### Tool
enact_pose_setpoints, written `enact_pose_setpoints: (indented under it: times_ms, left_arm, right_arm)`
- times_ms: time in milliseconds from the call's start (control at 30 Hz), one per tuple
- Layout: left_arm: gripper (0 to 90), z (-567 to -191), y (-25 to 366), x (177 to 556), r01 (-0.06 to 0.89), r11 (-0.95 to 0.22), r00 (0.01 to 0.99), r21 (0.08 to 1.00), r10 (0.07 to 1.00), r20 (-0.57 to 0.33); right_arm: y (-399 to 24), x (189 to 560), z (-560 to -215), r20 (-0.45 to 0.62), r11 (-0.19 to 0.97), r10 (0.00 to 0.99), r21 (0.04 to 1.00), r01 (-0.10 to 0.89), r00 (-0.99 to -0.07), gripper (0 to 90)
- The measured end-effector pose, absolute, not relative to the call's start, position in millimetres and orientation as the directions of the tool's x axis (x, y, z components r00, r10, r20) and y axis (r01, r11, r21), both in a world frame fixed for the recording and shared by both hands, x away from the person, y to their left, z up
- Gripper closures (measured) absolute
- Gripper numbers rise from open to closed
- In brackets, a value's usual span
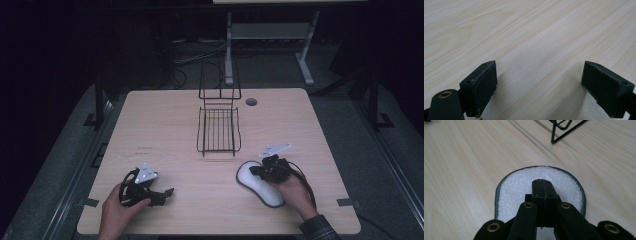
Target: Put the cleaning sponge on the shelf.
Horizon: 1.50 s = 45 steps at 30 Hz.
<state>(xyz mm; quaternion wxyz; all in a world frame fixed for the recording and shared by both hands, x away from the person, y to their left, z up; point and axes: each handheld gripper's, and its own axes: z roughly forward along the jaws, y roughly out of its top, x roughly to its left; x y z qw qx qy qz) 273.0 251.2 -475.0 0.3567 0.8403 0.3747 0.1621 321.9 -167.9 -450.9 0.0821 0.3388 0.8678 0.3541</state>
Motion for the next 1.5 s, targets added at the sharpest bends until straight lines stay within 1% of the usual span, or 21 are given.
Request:
enact_pose_setpoints:
  times_ms: [233,333,433,467,500,567,667,767,867,967,1100,1500]
  left_arm:
    - [12.3,-475.0,251.2,273.0,0.514,-0.465,0.667,0.721,0.745,0.005]
    - [12.3,-475.0,251.2,272.8,0.515,-0.464,0.665,0.721,0.746,0.004]
    - [12.3,-475.0,251.2,273.0,0.514,-0.465,0.667,0.721,0.745,0.006]
    - [12.3,-475.0,251.2,273.0,0.514,-0.465,0.667,0.721,0.745,0.005]
    - [12.3,-474.9,251.4,273.0,0.514,-0.468,0.668,0.72,0.744,0.007]
    - [12.3,-474.8,251.4,272.9,0.514,-0.468,0.667,0.719,0.745,0.007]
    - [12.3,-474.8,251.5,273.0,0.513,-0.469,0.668,0.719,0.744,0.008]
    - [12.3,-474.8,251.5,273.0,0.513,-0.469,0.668,0.719,0.744,0.008]
    - [12.3,-475.1,251.4,273.0,0.512,-0.467,0.668,0.721,0.744,0.008]
    - [12.3,-475.1,251.4,273.0,0.512,-0.467,0.668,0.721,0.744,0.008]
    - [12.3,-475.1,251.4,273.0,0.512,-0.468,0.668,0.721,0.744,0.008]
    - [12.3,-475.1,251.4,273.0,0.512,-0.467,0.668,0.721,0.744,0.008]
  right_arm:
    - [-174.9,320.1,-448.1,0.103,0.502,0.657,0.679,0.535,-0.747,89.8]
    - [-185.6,313.4,-440.1,0.114,0.466,0.676,0.699,0.542,-0.728,84.0]
    - [-194.0,309.7,-436.8,0.121,0.442,0.695,0.706,0.553,-0.709,72.6]
    - [-194.0,309.7,-436.8,0.121,0.442,0.695,0.706,0.553,-0.709,72.6]
    - [-200.9,305.7,-435.6,0.122,0.42,0.711,0.716,0.557,-0.693,63.5]
    - [-205.6,303.4,-435.6,0.128,0.412,0.721,0.711,0.57,-0.681,54.3]
    - [-210.5,300.6,-437.2,0.123,0.399,0.74,0.711,0.579,-0.661,37.1]
    - [-212.7,298.7,-440.6,0.132,0.388,0.756,0.699,0.6,-0.641,25.3]
    - [-211.4,297.7,-444.0,0.124,0.394,0.758,0.695,0.601,-0.641,16.3]
    - [-207.0,297.7,-447.3,0.114,0.413,0.755,0.682,0.603,-0.646,13.7]
    - [-203.3,298.8,-452.0,0.112,0.429,0.751,0.666,0.61,-0.651,12.7]
    - [-195.7,299.6,-459.8,0.111,0.463,0.735,0.638,0.615,-0.669,11.7]
